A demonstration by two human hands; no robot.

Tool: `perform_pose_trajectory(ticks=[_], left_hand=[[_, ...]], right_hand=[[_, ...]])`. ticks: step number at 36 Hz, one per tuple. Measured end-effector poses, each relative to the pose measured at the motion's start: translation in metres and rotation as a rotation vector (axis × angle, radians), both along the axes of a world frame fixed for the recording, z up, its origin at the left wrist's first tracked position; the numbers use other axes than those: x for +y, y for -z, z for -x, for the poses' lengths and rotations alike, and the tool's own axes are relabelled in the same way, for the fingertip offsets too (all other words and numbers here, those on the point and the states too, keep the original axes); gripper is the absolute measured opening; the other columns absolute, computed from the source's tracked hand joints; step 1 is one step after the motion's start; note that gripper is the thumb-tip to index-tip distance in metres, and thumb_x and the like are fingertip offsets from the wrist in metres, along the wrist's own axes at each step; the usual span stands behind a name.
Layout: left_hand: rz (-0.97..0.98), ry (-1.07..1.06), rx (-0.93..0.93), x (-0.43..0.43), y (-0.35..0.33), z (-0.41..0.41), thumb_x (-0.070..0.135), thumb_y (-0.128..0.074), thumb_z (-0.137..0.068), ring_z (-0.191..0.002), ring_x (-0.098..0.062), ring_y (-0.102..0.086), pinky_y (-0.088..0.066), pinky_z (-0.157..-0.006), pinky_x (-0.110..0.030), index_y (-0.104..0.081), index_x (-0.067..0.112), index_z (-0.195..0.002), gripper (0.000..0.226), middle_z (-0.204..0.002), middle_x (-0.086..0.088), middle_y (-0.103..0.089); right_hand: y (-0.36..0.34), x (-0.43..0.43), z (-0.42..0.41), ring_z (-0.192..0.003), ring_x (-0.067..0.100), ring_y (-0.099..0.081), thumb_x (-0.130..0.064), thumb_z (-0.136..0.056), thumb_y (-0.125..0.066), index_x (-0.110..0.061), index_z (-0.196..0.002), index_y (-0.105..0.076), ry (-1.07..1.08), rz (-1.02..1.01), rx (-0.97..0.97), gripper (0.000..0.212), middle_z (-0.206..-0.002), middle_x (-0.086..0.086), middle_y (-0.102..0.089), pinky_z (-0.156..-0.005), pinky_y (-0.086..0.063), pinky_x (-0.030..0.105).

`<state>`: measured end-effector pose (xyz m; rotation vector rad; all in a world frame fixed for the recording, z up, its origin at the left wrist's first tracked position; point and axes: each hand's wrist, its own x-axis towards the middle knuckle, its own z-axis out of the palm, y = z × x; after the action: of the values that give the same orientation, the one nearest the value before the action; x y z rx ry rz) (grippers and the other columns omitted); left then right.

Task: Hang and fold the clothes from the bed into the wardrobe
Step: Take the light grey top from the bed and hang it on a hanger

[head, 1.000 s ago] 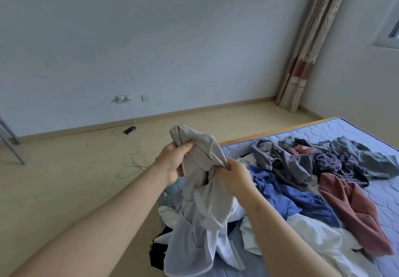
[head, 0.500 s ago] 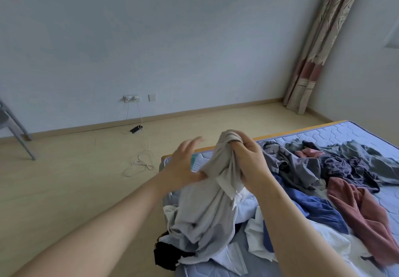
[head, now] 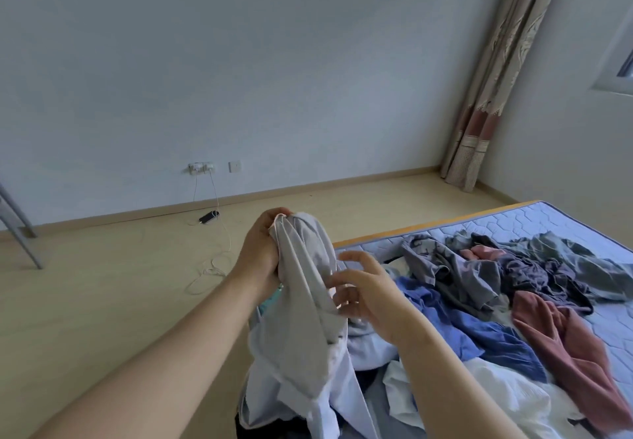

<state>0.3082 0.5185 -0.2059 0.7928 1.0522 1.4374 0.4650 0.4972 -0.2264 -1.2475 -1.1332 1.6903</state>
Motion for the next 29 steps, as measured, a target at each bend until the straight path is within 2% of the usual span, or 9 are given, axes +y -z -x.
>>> perform_pose_trajectory(ticks=[2,5,8,9,13,18,21,25,29], left_hand=[[0.017,0.111,-0.044,-0.004,-0.006,0.002,0.016,-0.043,-0.096,-0.057,-0.013,-0.053,-0.046,-0.056,-0.023,-0.054,0.015,-0.075,0.024,-0.059,0.001,-0.055],[0.014,0.194,0.034,-0.009,-0.006,0.007,0.016,-0.041,-0.098,-0.044,-0.008,-0.055,-0.046,-0.048,-0.017,-0.054,0.013,-0.07,0.031,-0.05,0.001,-0.057],[0.041,0.256,0.031,-0.01,-0.008,0.013,0.017,-0.042,-0.097,-0.044,-0.008,-0.053,-0.044,-0.049,-0.021,-0.054,0.015,-0.067,0.032,-0.058,-0.003,-0.052],[0.053,0.27,0.002,-0.01,-0.011,0.014,0.017,-0.041,-0.097,-0.043,-0.009,-0.053,-0.044,-0.046,-0.018,-0.054,0.013,-0.067,0.033,-0.057,-0.003,-0.052],[-0.026,0.332,0.057,-0.007,-0.016,0.023,0.005,-0.04,-0.095,-0.045,-0.012,-0.052,-0.043,-0.044,-0.016,-0.058,0.013,-0.07,0.032,-0.056,-0.001,-0.055],[-0.054,0.453,0.739,-0.005,-0.007,0.024,-0.014,-0.046,-0.085,-0.065,-0.01,-0.055,-0.043,-0.054,-0.014,-0.063,0.014,-0.072,0.035,-0.073,-0.002,-0.062],[-0.061,0.395,0.77,-0.003,-0.005,0.013,-0.006,-0.049,-0.077,-0.089,-0.014,-0.054,-0.044,-0.072,-0.019,-0.061,0.022,-0.086,0.031,-0.096,-0.002,-0.061],[-0.163,0.632,0.785,0.002,0.0,0.005,0.009,-0.07,-0.074,-0.122,-0.007,-0.045,-0.041,-0.1,-0.025,-0.042,0.033,-0.125,0.063,-0.132,0.011,-0.046],[-0.029,0.72,0.973,0.0,0.0,-0.003,0.023,-0.065,-0.083,-0.105,-0.015,-0.055,-0.046,-0.094,-0.028,-0.06,0.011,-0.116,0.036,-0.112,-0.001,-0.061]], right_hand=[[0.006,0.003,0.001,-0.056,0.015,-0.055,-0.008,-0.089,-0.056,-0.022,-0.122,-0.04,0.073,-0.012,-0.217,0.039,-0.081,0.007,-0.06,-0.055,-0.052,0.028],[0.014,0.007,0.004,-0.066,0.013,-0.051,-0.017,-0.089,-0.059,-0.028,-0.12,-0.041,0.018,-0.11,-0.379,0.038,-0.084,0.003,-0.056,-0.059,-0.044,0.022],[0.012,0.008,0.008,-0.061,0.012,-0.045,-0.017,-0.09,-0.056,-0.02,-0.092,-0.055,0.061,-0.221,-0.499,0.004,-0.074,0.001,-0.054,-0.054,-0.034,0.022],[0.012,0.01,0.007,-0.058,0.012,-0.043,-0.016,-0.091,-0.054,-0.017,-0.083,-0.055,0.098,-0.232,-0.508,0.008,-0.07,0.001,-0.051,-0.052,-0.032,0.022],[0.008,0.017,0.001,-0.058,0.014,-0.038,-0.008,-0.091,-0.044,-0.013,-0.078,-0.045,0.276,-0.205,-0.404,0.015,-0.068,0.003,-0.044,-0.051,-0.028,0.025],[-0.013,0.02,0.003,-0.06,0.018,-0.042,-0.01,-0.093,-0.049,-0.018,-0.077,-0.047,0.423,-0.252,-0.058,0.018,-0.066,0.006,-0.049,-0.057,-0.034,0.031],[-0.04,0.017,0.01,-0.05,0.016,-0.045,-0.01,-0.094,-0.052,-0.02,-0.076,-0.048,0.37,-0.326,0.174,0.02,-0.054,0.0,-0.052,-0.053,-0.038,0.028],[-0.069,0.012,0.018,-0.055,0.013,-0.046,0.002,-0.09,-0.048,-0.018,-0.073,-0.057,0.214,-0.512,0.061,0.028,-0.059,-0.002,-0.052,-0.056,-0.038,0.027],[-0.081,0.009,0.02,-0.056,0.006,-0.05,-0.008,-0.092,-0.054,-0.017,-0.068,-0.062,0.14,-0.596,0.007,0.027,-0.056,-0.009,-0.057,-0.058,-0.042,0.022]])
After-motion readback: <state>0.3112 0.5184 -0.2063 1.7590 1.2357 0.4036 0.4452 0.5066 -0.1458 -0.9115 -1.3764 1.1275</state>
